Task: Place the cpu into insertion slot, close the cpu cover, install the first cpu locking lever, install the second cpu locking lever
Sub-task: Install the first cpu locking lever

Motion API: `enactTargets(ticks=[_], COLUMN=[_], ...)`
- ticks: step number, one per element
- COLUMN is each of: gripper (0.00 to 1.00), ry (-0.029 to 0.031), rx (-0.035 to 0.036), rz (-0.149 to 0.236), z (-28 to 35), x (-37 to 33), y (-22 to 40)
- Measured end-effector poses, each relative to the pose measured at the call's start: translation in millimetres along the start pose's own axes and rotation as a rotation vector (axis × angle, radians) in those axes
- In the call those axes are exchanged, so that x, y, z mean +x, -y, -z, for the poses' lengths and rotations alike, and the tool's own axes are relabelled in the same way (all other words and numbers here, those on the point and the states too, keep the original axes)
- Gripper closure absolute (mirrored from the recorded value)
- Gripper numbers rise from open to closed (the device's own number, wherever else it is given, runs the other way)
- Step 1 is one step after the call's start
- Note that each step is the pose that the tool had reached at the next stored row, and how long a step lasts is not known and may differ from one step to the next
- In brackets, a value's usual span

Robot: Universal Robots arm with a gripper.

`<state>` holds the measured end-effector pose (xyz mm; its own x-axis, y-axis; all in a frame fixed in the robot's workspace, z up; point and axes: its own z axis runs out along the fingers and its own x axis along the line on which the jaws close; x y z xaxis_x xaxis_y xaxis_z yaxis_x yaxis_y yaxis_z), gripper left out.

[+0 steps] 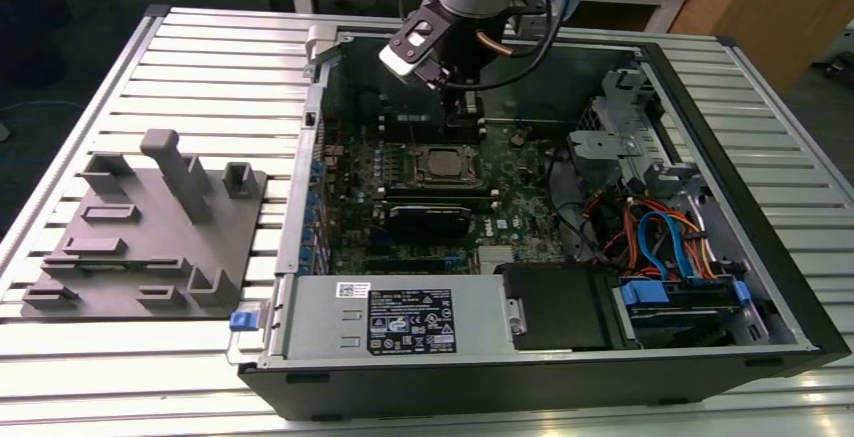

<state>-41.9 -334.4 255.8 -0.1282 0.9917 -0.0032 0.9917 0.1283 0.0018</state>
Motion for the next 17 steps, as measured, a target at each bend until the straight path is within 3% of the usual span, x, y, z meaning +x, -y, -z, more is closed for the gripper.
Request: enactTargets(ticks=[17], gripper=[0.89], ry=[0.0], rx=[0.0], rz=[0.002], z=[0.0], x=[0.0], y=[0.0])
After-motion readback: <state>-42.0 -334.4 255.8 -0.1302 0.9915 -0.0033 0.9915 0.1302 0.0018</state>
